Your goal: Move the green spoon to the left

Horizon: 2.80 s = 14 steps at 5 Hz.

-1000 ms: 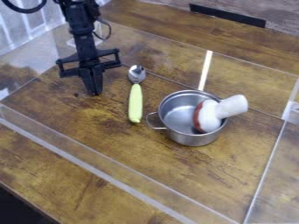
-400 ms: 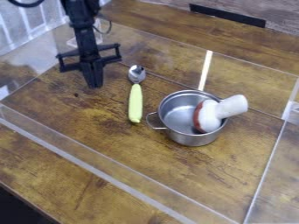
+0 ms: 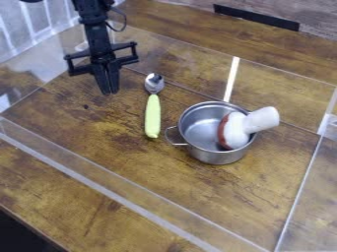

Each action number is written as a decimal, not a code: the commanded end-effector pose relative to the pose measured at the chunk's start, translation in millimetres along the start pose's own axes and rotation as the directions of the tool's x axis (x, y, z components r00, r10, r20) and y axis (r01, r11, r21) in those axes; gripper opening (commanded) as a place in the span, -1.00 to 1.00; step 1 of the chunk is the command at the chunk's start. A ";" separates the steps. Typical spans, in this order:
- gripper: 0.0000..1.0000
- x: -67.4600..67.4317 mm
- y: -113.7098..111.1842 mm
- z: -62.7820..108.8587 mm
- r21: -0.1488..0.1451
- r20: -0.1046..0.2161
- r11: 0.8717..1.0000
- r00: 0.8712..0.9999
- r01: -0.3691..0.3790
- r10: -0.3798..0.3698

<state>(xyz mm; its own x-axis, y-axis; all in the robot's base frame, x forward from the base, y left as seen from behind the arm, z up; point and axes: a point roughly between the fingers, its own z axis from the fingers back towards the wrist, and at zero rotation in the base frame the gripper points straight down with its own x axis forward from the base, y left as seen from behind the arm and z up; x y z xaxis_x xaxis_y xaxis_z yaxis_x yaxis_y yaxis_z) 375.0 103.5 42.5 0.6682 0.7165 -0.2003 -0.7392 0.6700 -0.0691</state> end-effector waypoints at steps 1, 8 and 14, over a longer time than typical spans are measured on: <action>-1.00 -5.5 0.5 17.4 -0.030 0.048 0.999 0.999 -0.013 0.014; -1.00 -32.4 -15.1 21.5 -0.035 -0.028 0.970 0.970 0.242 -0.243; 1.00 -36.8 -54.2 -3.7 0.000 -0.075 0.980 0.978 0.197 -0.197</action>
<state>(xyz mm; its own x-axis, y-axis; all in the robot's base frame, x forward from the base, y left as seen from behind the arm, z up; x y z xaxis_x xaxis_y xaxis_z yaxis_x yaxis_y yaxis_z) 383.7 44.7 39.3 0.7798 0.5518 -0.2957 -0.5982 0.7961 -0.0920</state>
